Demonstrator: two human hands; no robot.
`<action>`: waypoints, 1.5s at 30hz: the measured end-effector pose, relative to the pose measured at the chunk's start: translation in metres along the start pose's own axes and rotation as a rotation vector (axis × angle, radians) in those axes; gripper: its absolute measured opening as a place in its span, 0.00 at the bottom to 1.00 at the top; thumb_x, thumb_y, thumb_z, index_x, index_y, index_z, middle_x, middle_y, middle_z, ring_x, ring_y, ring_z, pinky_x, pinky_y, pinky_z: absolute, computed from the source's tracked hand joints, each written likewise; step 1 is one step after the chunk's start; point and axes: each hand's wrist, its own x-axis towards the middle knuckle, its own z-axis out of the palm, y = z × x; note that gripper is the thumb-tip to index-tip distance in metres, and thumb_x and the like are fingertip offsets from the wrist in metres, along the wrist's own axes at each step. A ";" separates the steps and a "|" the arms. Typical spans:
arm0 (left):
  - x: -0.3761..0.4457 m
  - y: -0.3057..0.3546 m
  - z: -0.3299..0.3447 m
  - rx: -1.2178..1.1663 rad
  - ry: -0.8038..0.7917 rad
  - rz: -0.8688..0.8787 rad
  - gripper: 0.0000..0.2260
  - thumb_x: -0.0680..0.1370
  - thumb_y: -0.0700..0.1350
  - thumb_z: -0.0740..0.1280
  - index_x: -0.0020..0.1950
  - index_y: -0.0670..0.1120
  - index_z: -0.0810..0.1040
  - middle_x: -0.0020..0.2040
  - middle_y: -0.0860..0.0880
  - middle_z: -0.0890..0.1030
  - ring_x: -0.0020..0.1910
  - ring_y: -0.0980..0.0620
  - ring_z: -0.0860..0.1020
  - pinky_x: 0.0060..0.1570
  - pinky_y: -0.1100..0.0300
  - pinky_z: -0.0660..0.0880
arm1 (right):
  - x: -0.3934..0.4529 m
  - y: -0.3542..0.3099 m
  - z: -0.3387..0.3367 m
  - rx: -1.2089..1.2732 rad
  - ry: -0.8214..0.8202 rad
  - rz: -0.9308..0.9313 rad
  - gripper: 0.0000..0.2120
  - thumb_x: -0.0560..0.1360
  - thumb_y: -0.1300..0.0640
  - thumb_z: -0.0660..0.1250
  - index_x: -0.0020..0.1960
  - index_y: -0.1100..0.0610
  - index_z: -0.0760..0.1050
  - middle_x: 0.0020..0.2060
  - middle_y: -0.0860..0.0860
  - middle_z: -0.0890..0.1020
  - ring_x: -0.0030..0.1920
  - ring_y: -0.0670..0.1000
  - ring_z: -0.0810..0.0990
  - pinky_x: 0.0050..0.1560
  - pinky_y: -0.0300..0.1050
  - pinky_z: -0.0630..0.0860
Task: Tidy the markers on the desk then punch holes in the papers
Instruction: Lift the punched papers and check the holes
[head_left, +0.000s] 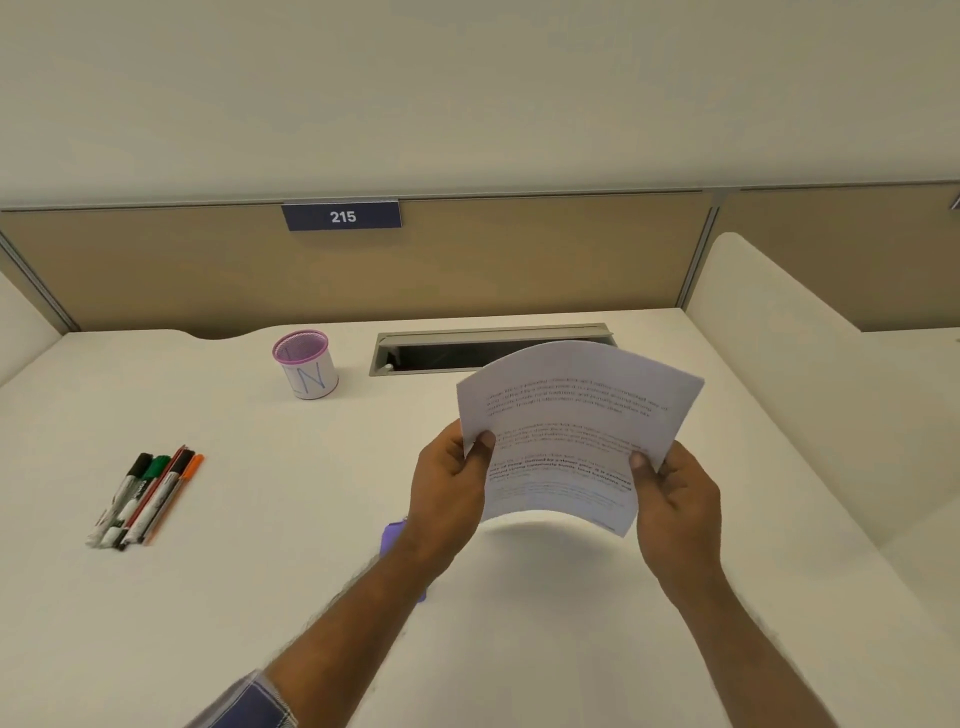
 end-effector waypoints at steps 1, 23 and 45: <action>0.001 0.000 0.000 0.016 -0.003 -0.005 0.12 0.83 0.44 0.59 0.53 0.59 0.79 0.48 0.58 0.84 0.47 0.56 0.81 0.39 0.69 0.78 | 0.000 0.001 0.001 -0.012 -0.016 0.004 0.09 0.81 0.61 0.59 0.55 0.55 0.77 0.48 0.48 0.83 0.48 0.47 0.81 0.45 0.38 0.78; -0.006 -0.027 -0.007 0.013 0.001 -0.141 0.14 0.83 0.41 0.59 0.51 0.56 0.82 0.47 0.55 0.86 0.49 0.51 0.83 0.44 0.62 0.79 | -0.011 0.025 0.005 -0.020 -0.065 0.151 0.08 0.79 0.60 0.63 0.56 0.54 0.76 0.51 0.47 0.84 0.53 0.49 0.82 0.51 0.42 0.78; 0.006 -0.021 -0.015 -0.673 0.146 -0.387 0.11 0.83 0.40 0.58 0.58 0.48 0.78 0.54 0.49 0.86 0.53 0.50 0.83 0.54 0.52 0.77 | -0.010 0.003 0.027 0.715 -0.165 0.504 0.15 0.78 0.65 0.60 0.64 0.60 0.74 0.60 0.57 0.81 0.60 0.56 0.80 0.59 0.53 0.76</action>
